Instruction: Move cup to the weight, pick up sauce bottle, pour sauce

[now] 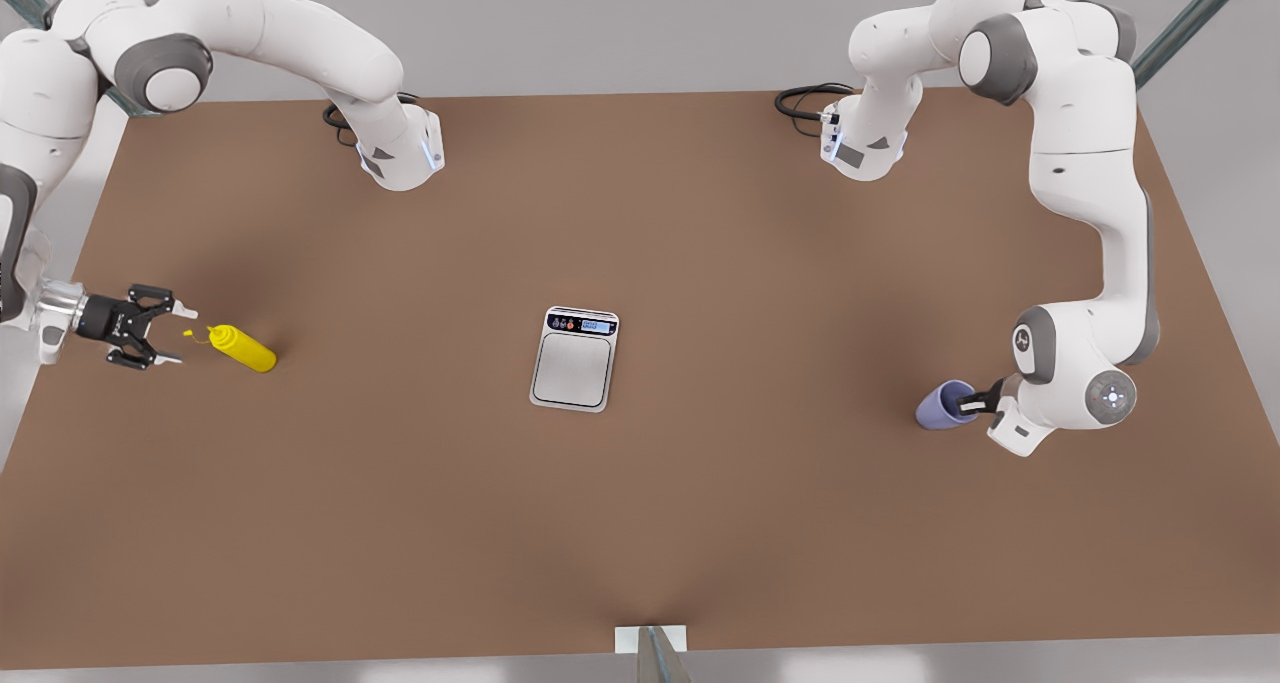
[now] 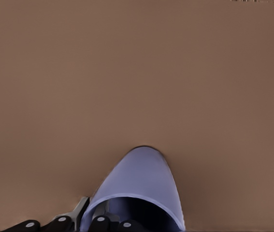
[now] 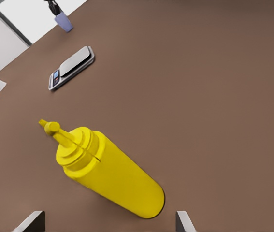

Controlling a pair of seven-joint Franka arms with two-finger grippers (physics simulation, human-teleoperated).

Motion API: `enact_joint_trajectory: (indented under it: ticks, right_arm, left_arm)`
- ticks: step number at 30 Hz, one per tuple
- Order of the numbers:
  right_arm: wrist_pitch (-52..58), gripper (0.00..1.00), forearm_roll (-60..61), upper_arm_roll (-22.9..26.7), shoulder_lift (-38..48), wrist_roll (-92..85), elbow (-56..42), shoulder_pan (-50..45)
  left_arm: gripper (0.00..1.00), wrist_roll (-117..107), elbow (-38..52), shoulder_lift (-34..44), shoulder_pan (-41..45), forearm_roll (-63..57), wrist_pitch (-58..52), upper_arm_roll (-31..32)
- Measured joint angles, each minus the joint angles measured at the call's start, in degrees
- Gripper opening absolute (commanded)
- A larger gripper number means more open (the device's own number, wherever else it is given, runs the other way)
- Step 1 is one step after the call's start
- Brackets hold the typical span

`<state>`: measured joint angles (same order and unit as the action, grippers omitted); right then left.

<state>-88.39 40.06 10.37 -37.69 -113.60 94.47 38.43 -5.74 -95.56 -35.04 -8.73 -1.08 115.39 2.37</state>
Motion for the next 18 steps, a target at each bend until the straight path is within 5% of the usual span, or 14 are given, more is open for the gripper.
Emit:
enact_joint_trajectory:
  ticks: [6,11,18]
  right_arm:
    - [-0.2,1.0,5.5,0.0,-1.9,-12.2,2.2,0.4]
    - [-0.2,1.0,7.4,-0.3,-2.7,-19.7,4.4,0.3]
    - [-0.2,1.0,9.0,-0.6,-3.4,-27.5,6.1,0.0]
  left_arm:
    - [0.21,-0.1,0.2,3.5,2.5,2.4,-0.9,0.0]
    - [0.21,-3.3,6.3,5.9,20.7,2.7,-5.9,1.5]
    - [0.21,-20.9,32.1,-10.1,43.5,4.1,-7.9,10.4]
